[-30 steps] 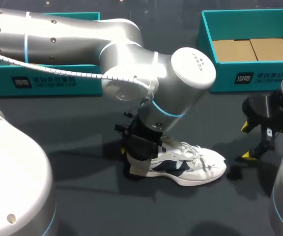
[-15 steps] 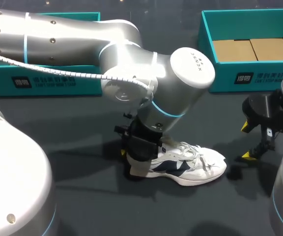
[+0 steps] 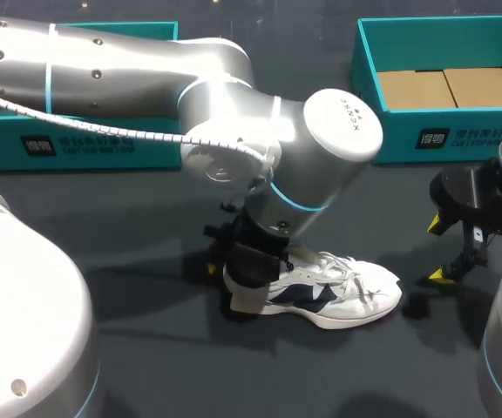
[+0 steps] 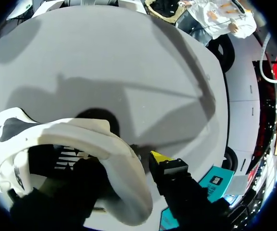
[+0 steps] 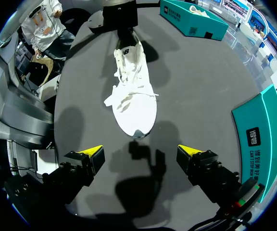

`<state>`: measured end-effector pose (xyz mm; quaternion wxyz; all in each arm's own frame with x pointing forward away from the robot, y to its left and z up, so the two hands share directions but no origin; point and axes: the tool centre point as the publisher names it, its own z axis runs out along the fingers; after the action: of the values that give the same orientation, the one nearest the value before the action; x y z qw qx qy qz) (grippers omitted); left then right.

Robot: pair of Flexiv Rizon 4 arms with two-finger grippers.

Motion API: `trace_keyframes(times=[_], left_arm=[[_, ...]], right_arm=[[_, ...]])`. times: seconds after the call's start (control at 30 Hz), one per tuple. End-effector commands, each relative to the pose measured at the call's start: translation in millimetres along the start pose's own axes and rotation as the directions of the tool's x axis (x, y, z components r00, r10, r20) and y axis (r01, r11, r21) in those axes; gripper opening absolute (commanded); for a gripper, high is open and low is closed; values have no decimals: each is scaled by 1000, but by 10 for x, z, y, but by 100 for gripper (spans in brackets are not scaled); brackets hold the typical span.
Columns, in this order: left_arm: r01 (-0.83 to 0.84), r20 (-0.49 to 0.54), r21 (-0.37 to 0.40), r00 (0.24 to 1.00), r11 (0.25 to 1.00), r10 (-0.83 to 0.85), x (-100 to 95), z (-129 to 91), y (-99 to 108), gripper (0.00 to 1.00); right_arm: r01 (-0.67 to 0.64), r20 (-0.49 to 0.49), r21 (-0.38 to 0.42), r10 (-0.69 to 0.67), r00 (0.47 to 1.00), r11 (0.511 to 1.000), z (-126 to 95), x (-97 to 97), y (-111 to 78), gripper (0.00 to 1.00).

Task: Take the shoe out of the shoebox, open the shoe tongue, remove and reinsert the insole, then place the shoe into the shoebox

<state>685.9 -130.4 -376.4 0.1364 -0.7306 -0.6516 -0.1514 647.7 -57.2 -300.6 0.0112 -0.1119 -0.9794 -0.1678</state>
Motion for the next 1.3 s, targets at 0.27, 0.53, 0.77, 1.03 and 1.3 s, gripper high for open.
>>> trace_keyframes(times=[0.27,0.53,0.77,1.03,1.3], left_arm=[[47,203,-29,978,998,-40,311,-604,-135,100],[96,365,109,922,989,-130,582,-950,-222,100],[96,365,109,922,989,-130,582,-950,-222,100],[304,418,271,817,913,-396,690,-972,-272,100],[512,329,638,494,575,-805,1028,-954,-88,100]], right_arm=[[0,3,1,0,1000,1000,2,17,-3,100],[0,3,1,0,1000,1000,2,17,-3,100],[0,3,1,0,1000,1000,2,17,-3,100],[0,3,1,0,1000,1000,2,17,-3,100],[0,3,1,0,1000,1000,2,17,-3,100]])
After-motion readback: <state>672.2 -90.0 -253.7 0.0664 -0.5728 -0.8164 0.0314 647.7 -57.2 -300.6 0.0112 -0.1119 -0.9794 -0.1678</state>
